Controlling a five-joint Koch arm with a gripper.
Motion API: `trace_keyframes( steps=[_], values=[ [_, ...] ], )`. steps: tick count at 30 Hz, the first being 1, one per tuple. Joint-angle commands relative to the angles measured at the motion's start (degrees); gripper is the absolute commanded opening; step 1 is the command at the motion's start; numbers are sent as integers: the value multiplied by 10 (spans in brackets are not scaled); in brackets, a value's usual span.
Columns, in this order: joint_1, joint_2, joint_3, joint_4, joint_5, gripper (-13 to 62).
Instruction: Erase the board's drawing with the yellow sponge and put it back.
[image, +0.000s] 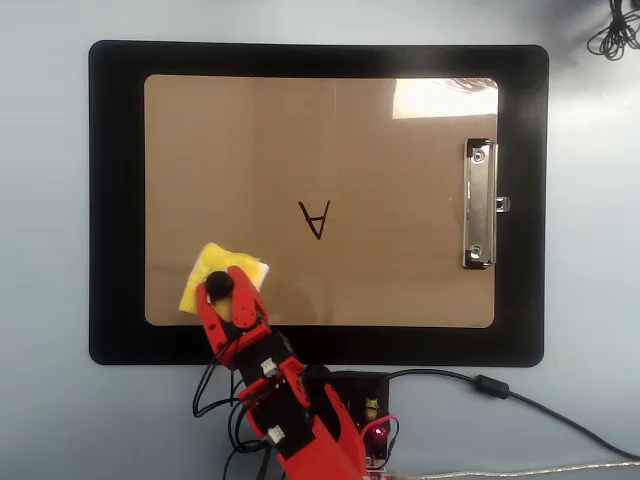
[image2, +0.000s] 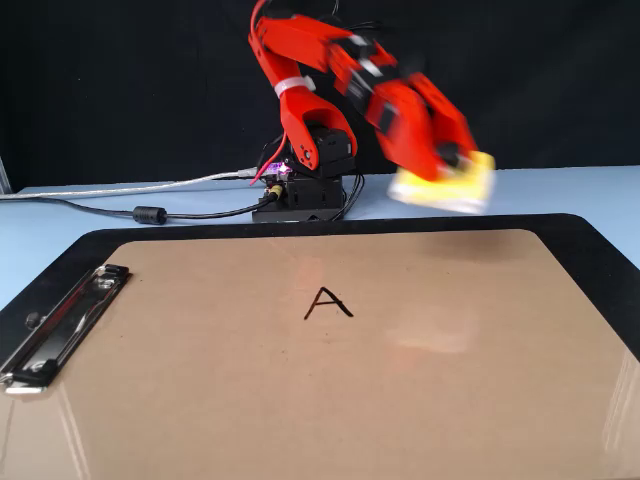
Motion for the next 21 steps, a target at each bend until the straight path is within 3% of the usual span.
trace_keyframes(
  steps=[1, 6, 21],
  values=[
    [84, 25, -34, 68, -11, -82],
    [214, 20, 15, -34, -1, -82],
    [366, -138, 124, -308, 105, -82]
  ],
)
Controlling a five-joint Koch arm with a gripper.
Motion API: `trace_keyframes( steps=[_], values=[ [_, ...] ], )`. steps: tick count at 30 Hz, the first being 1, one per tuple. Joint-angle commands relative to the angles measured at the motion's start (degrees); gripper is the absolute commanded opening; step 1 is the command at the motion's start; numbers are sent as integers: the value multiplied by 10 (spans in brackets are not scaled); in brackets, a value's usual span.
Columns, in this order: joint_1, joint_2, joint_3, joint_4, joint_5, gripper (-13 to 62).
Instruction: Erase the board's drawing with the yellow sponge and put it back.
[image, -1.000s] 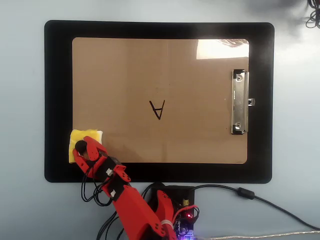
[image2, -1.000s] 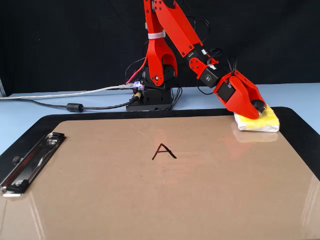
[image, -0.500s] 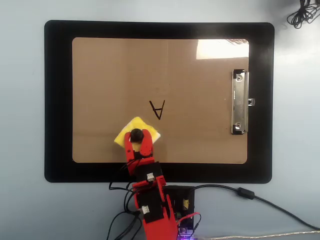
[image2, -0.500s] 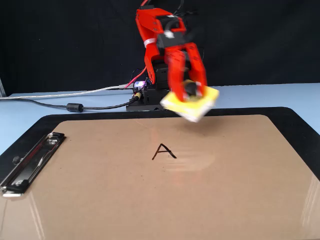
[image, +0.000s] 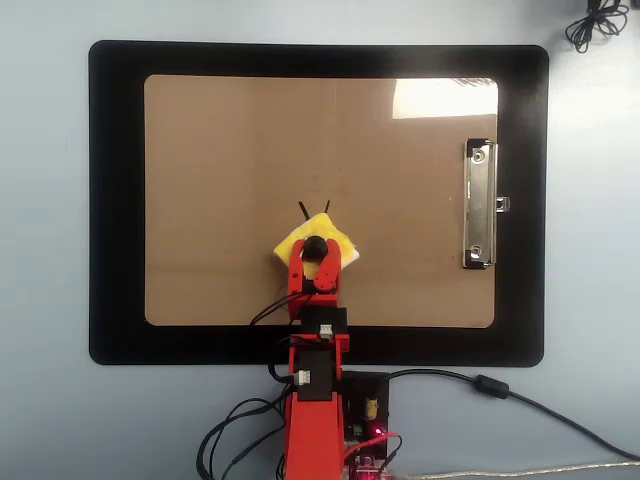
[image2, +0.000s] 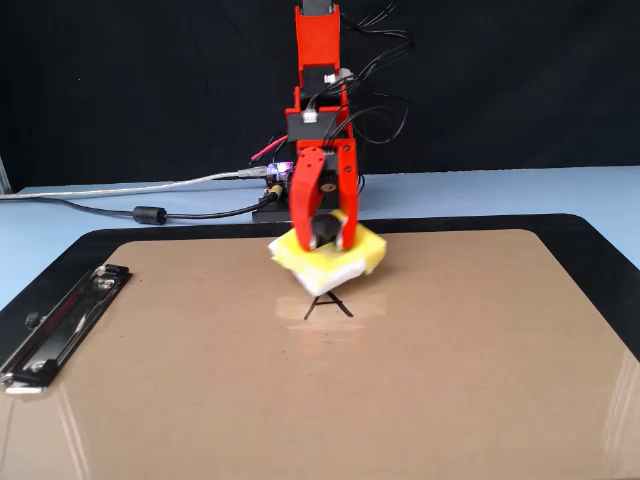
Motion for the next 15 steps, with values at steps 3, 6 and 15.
trace_keyframes(
  steps=[3, 6, 15],
  values=[
    [1, -5, 12, -78, 18, -82],
    [0, -37, 10, -100, 18, -82],
    [0, -287, -93, -263, 12, -82]
  ],
)
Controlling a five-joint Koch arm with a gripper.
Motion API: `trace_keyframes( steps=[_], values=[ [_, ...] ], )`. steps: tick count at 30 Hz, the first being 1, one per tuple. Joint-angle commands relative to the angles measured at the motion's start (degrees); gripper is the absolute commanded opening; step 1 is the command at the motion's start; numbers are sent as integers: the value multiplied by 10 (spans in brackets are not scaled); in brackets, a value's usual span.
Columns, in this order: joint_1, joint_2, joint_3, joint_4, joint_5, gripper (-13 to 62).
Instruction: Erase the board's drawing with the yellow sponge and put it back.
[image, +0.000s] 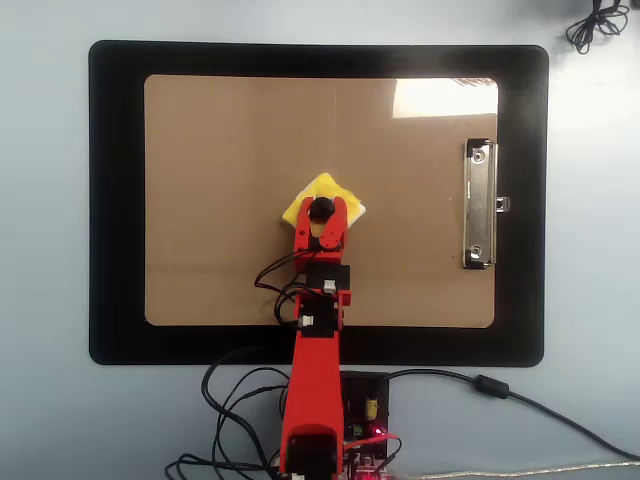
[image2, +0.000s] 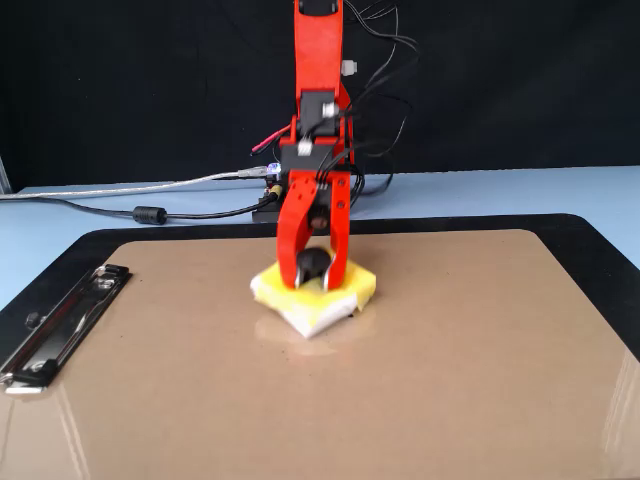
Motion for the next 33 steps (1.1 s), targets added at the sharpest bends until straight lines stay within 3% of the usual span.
trace_keyframes(
  steps=[1, 9, 18, 28, 33],
  values=[
    [-4, 16, 24, -26, -2, -82],
    [-34, 191, 207, -33, -4, -82],
    [-40, -33, -11, -38, -7, -82],
    [-47, 279, 286, -36, -6, -82],
    [-47, 155, 180, -38, -9, -82]
  ],
)
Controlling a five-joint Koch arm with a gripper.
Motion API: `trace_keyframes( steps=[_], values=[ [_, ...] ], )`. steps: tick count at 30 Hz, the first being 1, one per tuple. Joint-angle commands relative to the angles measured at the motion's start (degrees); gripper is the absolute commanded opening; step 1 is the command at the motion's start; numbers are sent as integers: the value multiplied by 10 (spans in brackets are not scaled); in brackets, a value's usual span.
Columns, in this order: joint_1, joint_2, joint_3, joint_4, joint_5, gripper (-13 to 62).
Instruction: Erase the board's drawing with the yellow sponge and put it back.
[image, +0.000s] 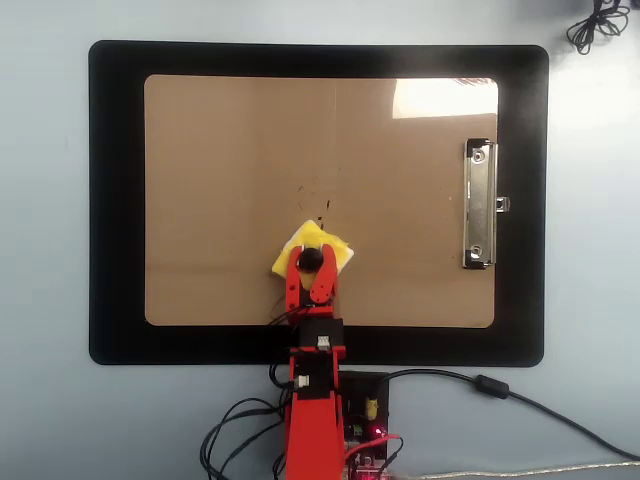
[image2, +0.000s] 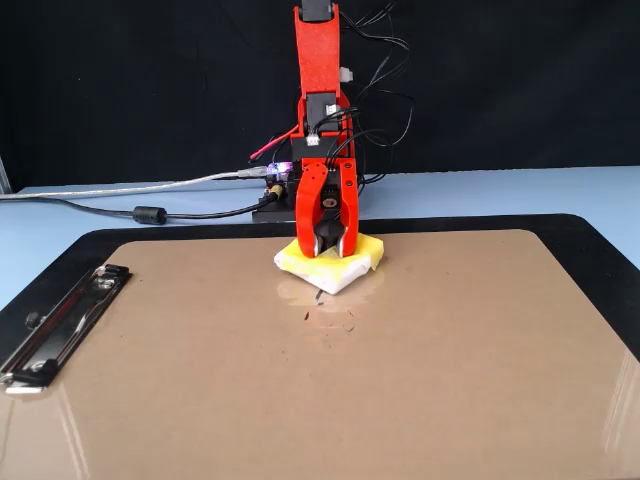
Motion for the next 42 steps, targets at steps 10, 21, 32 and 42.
trace_keyframes(
  steps=[10, 21, 32, 42],
  values=[
    [-11, -86, -40, -63, -11, -82],
    [-17, -97, -64, -64, -9, -82],
    [32, 23, 40, -61, -4, -82],
    [69, -30, -20, -59, -3, -82]
  ],
)
